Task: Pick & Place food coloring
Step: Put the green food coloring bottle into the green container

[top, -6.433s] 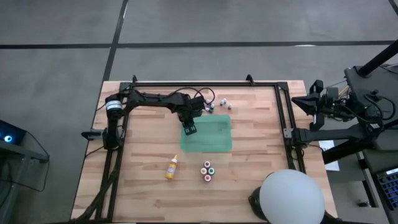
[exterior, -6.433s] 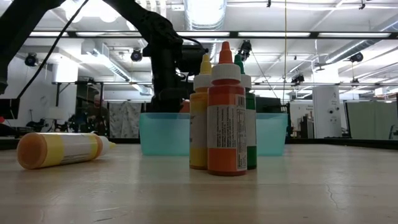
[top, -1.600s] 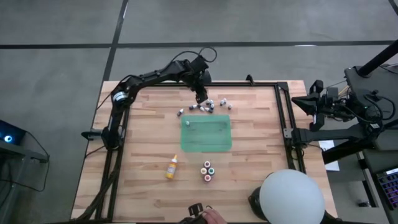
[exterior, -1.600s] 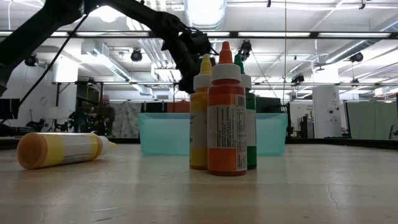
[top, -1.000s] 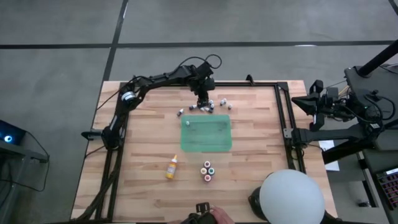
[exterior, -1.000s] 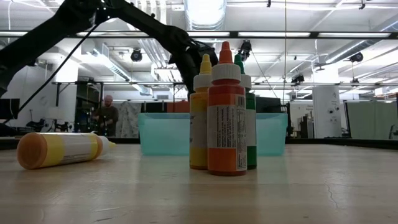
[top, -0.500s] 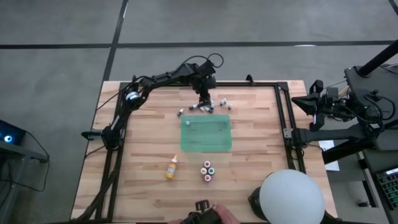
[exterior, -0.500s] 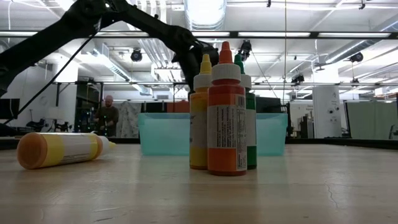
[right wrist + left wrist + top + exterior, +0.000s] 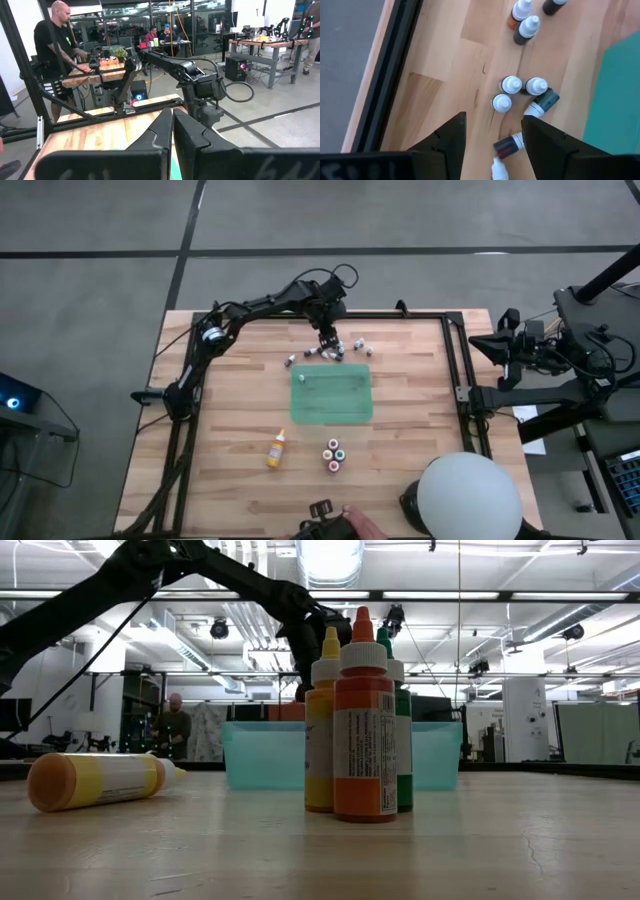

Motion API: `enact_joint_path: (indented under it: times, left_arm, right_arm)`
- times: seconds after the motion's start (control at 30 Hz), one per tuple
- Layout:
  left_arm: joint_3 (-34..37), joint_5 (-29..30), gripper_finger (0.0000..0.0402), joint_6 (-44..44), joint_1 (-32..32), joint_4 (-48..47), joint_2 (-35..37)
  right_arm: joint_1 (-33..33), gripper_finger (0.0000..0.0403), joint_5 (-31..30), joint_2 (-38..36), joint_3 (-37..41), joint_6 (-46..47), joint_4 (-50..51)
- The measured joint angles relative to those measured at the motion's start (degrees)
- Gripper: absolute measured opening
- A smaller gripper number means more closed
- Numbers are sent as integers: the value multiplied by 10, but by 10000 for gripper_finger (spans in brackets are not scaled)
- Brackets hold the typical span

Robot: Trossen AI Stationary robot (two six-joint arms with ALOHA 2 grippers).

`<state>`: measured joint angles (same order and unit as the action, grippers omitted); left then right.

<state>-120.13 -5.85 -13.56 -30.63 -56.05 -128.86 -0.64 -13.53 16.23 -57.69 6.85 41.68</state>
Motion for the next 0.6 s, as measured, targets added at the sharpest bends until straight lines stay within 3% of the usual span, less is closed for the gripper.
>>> enact_joint_path:
  times: [0.43, 0.6]
  left_arm:
    - [-14, 2, 163, 27, 0, -7, -14]
    - [-53, 4, 163, 29, 0, -27, -40]
  right_arm:
    - [0, 9, 0, 0, 0, 0, 0]
    - [0, 9, 0, 0, 0, 0, 0]
